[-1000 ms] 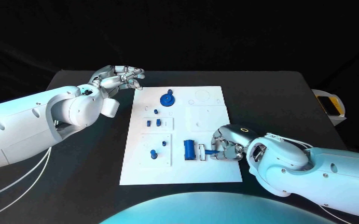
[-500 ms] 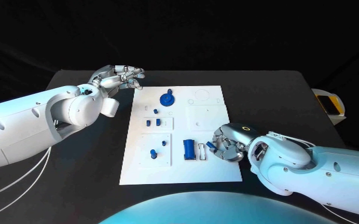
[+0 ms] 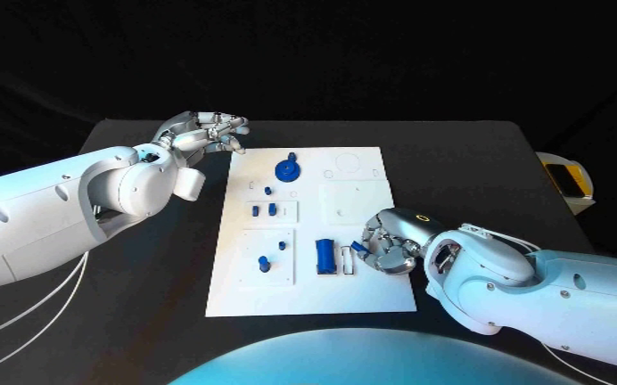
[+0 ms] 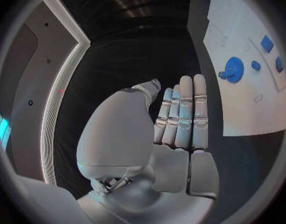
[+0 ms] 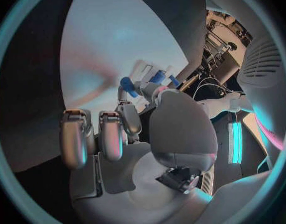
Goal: Assemble the parts on the task board
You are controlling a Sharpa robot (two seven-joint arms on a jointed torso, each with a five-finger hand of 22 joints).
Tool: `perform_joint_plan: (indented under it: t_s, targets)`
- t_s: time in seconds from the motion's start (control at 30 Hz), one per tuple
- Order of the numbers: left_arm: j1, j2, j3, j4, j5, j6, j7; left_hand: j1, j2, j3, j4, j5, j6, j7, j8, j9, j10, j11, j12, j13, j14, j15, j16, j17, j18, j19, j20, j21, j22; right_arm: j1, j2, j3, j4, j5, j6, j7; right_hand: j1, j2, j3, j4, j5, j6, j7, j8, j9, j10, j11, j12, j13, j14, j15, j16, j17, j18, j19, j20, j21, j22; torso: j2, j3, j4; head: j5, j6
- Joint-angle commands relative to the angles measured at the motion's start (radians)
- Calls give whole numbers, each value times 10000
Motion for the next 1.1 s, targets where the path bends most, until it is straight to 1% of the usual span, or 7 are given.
perform_joint_plan:
  t_s: [0.03, 0.3, 0.47, 0.6, 0.67, 0.8, 1.1]
  targets:
    - [7, 16, 6, 31, -29, 184, 24, -13, 52, 5, 47, 12, -64, 25, -29, 7, -74, -18, 52, -9, -21, 44, -49, 11, 41, 66, -20, -56, -11, -1, 89, -2, 33, 727, -333, 164, -271, -25, 604, -773, 26, 47, -128, 307, 443, 8, -70, 38, 229, 728, 8, 36, 1055, -104, 728, -21, 62, 2372, 1, -2, 4, 0, -16]
    - [7, 17, 6, 38, -33, 193, 16, -13, 52, 5, 47, 12, -64, 25, -29, 7, -74, -18, 52, -9, -21, 44, -49, 11, 41, 66, -20, -56, -11, -2, 339, -5, -173, 1385, 378, 155, -946, -71, -11, -398, 266, 142, -113, 205, 351, 13, -57, 86, 286, 733, 18, 42, 1076, -103, 725, -19, 54, 2370, 4, -7, 8, 1, -39]
    - [7, 16, 6, 41, -34, 198, 13, -13, 52, 5, 47, 12, -64, 25, -29, 7, -74, -18, 52, -9, -21, 44, -49, 11, 41, 66, -20, -56, -11, -7, 469, -6, -248, 1523, 595, 118, -1300, -98, -410, -124, 6, 219, -106, 146, 290, 45, -47, 168, 353, 741, 27, 57, 1116, -110, 737, -11, 84, 2379, 1, -2, 2, 12, -53]
    - [7, 16, 6, 43, -34, 203, 13, -13, 52, 5, 47, 12, -64, 25, -29, 7, -74, -18, 52, -9, -21, 44, -49, 11, 41, 66, -20, -56, -11, -8, 533, -6, -309, 1540, 653, 40, -1489, -88, -632, 69, -117, 267, -103, 114, 254, 65, -43, 214, 392, 743, 28, 62, 1129, -112, 742, -8, 95, 2382, -1, -4, 4, 12, -45]
    - [7, 15, 6, 42, -34, 201, 13, -13, 52, 5, 47, 12, -64, 25, -29, 7, -74, -18, 52, -9, -21, 44, -49, 11, 41, 66, -20, -56, -11, -8, 553, -6, -337, 1521, 672, 9, -1592, -98, -819, 184, 147, 302, -109, 105, 242, 82, -47, 251, 422, 745, 27, 66, 1139, -114, 746, -11, 105, 2385, -3, -7, 3, 13, -46]
    - [7, 13, 6, 44, -34, 205, 12, -13, 52, 5, 47, 12, -64, 25, -29, 7, -74, -18, 52, -9, -21, 44, -49, 11, 41, 66, -20, -56, -11, -8, 588, -6, -359, 1503, 704, -23, -1637, -96, -969, 257, 194, 323, -110, 98, 233, 93, -48, 277, 444, 747, 24, 70, 1151, -118, 753, -13, 126, 2391, 0, -4, 5, 17, -64]
    - [7, 8, 6, 44, -35, 207, 8, 13, 59, 3, 54, 11, -75, 31, -31, 7, -89, -13, 58, -11, -24, 47, -53, 20, 41, 80, -18, -78, -27, -9, 638, -6, -363, 1445, 662, -33, -1882, -174, -1650, 694, -137, 366, -114, 54, 191, 94, -49, 273, 463, 746, 26, 69, 1152, -115, 748, -14, 113, 2387, -1, -3, 2, 29, -59]
